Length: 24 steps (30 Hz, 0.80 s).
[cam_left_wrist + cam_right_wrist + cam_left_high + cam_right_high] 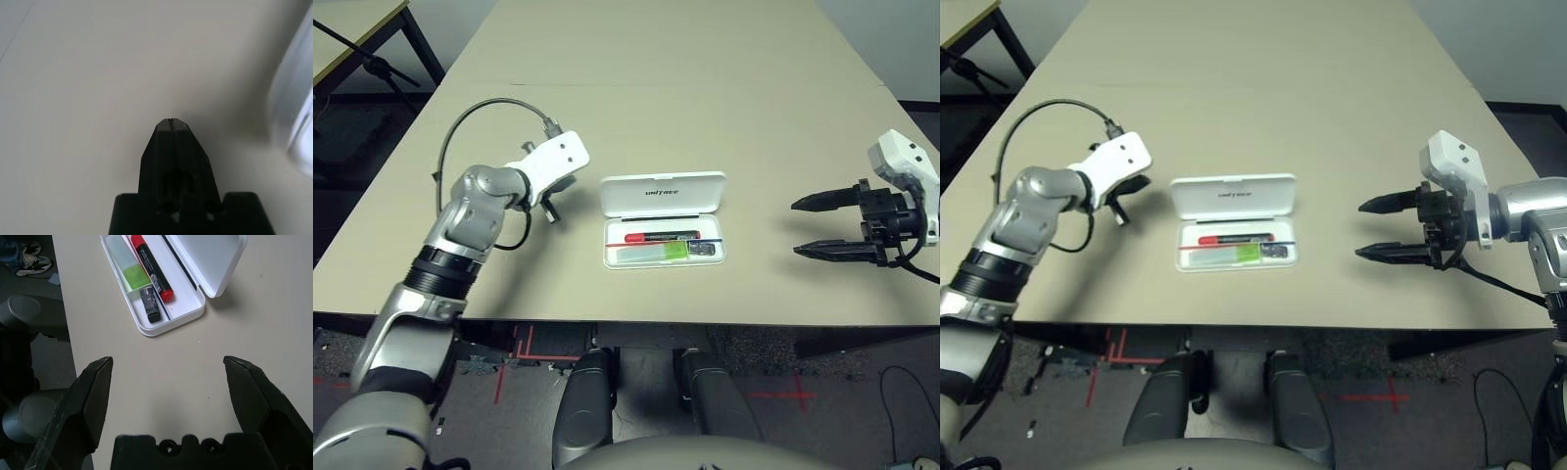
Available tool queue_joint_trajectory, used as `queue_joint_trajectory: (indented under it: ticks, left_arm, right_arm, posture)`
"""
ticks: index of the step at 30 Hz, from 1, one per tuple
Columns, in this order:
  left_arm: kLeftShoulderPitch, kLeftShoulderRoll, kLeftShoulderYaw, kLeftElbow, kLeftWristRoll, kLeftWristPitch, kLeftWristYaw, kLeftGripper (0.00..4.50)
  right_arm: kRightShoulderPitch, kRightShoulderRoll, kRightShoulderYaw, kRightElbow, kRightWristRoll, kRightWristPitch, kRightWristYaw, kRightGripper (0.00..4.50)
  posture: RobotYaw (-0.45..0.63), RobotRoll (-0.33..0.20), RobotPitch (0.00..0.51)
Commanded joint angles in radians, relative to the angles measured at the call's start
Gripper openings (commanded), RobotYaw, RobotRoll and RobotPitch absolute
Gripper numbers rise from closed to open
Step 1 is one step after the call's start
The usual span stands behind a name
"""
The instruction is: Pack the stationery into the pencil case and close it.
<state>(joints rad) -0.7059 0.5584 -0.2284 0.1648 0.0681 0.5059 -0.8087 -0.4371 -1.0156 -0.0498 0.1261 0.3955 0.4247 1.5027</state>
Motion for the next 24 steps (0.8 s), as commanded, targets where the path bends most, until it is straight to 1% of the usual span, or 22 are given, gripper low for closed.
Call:
queue_joint_trajectory:
  ticks: [1,6,13,19,24]
  left_arm:
    - [-0.002,-0.028,0.022,-0.04,-0.044,0.033,-0.008,0.03]
    - [0.015,-0.056,0.018,-0.09,-0.087,0.067,-0.034,0.03]
    - [0.043,-0.049,-0.014,-0.176,-0.15,0.097,-0.114,0.03]
    - [0.083,-0.025,-0.077,-0.243,-0.168,0.103,-0.196,0.03]
    - [0.109,-0.012,-0.123,-0.263,-0.162,0.104,-0.231,0.03]
  right_arm:
    - [0.003,-0.006,0.01,-0.006,-0.002,-0.002,0.001,4.5]
    - [0.014,-0.006,0.01,-0.01,-0.007,-0.006,-0.002,4.5]
    - [0.021,-0.006,0.011,-0.008,-0.013,-0.013,-0.004,4.5]
    - [0.02,-0.001,0.019,0.003,-0.026,-0.026,-0.003,4.5]
    - [0.019,0.003,0.024,0.01,-0.035,-0.035,-0.002,4.5]
  posture:
    - [0.0,0.0,0.149]
    - [0.0,0.0,0.151]
    - [0.0,0.0,0.151]
    - [0.0,0.0,0.151]
    - [0.0,0.0,0.152]
